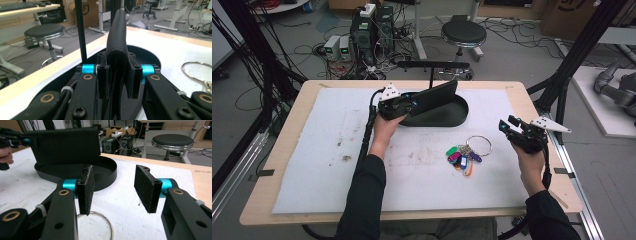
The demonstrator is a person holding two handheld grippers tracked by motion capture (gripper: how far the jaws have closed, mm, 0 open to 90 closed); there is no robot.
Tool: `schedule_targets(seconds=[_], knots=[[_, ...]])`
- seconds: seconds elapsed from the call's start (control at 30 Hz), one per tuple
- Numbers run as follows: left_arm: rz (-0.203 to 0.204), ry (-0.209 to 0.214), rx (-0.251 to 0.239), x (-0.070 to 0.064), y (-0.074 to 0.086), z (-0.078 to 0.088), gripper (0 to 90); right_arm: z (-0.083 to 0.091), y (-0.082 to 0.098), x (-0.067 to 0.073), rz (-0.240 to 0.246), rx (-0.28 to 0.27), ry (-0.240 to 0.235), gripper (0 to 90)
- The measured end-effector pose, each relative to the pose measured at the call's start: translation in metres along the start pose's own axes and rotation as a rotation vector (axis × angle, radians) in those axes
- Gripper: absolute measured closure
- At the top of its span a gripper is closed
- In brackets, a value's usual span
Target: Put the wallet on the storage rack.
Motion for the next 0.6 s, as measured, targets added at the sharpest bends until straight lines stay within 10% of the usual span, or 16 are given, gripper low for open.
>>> schedule_targets(seconds=[0.6], knots=[[0.026,-0.006,0.016,0.004,0.022,-0.011,74.2,0.000,0.001,-0.001,-0.001,0.010,-0.004,49.4]])
Point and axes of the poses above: each handheld gripper's, and its own axes: z roughly backward along the jaws, y roughly out of its underside, x roughly to its left, the point moved 10 cm from there along -z, roughly forward along the jaws, and after that the axes turned 13 degrees about -z, right-handed, at the moved point
